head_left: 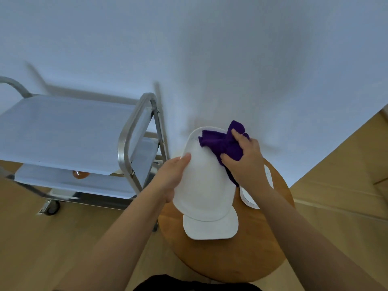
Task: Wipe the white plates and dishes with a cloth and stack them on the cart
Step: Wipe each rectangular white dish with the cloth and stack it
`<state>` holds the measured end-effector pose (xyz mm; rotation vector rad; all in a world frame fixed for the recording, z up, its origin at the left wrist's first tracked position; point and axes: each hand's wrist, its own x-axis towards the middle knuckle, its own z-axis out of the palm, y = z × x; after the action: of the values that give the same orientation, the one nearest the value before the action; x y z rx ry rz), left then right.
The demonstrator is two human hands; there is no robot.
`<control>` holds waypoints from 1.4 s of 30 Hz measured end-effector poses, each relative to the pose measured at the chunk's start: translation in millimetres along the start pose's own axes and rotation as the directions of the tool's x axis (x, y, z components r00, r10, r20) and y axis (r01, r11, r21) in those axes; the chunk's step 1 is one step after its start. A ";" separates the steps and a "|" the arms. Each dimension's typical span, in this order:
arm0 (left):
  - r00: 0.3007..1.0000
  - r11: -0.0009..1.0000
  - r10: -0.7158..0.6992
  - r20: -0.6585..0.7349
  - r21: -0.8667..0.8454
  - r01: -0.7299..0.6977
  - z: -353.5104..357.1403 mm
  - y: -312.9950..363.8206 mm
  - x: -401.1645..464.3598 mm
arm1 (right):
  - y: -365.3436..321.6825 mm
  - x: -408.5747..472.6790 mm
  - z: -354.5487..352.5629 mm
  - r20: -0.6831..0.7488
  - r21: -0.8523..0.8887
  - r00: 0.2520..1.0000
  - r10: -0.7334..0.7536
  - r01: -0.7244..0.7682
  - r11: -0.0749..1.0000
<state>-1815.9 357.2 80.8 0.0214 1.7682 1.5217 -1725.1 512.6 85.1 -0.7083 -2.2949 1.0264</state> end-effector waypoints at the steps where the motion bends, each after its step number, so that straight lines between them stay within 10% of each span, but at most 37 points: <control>1: 1.000 0.999 0.011 -0.025 -0.045 -0.012 2.4 -0.2 0.1 | -0.8 -4.8 3.1 -0.017 -0.045 0.999 -0.048 0.047 0.998; 9: 0.982 0.961 0.107 -0.153 -0.236 -0.142 -5.0 4.3 2.4 | -0.2 -71.7 35.0 0.045 -0.156 0.982 -0.186 0.191 0.969; 15: 0.975 0.974 0.160 -0.151 -0.136 -0.181 -20.6 -6.6 -2.3 | -0.2 -54.2 -3.2 0.486 -0.223 0.874 -0.001 0.124 0.967; 20: 0.963 0.966 0.252 -0.097 -0.037 -0.257 -14.9 -3.9 -12.0 | -29.7 -11.8 -23.9 0.229 0.004 0.969 -0.092 0.094 0.996; 26: 0.927 0.922 0.373 -0.032 -0.100 -0.374 9.6 -2.2 -24.5 | -33.8 -18.4 15.2 0.101 -0.383 0.919 -0.380 0.389 0.838; 38: 0.967 0.925 0.176 -0.184 -0.304 -0.227 -6.8 3.5 -18.3 | -30.6 -70.2 31.4 0.403 -0.094 0.800 -0.444 0.519 0.850; 42: 0.965 0.933 0.118 -0.235 -0.307 -0.189 -14.5 9.4 -15.2 | -14.2 -80.4 25.6 0.526 -0.207 0.668 -0.526 0.700 0.683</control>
<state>-1817.8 340.4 96.6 -0.1793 1.6832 1.9823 -1686.7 439.9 61.8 0.2581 -2.8491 0.3936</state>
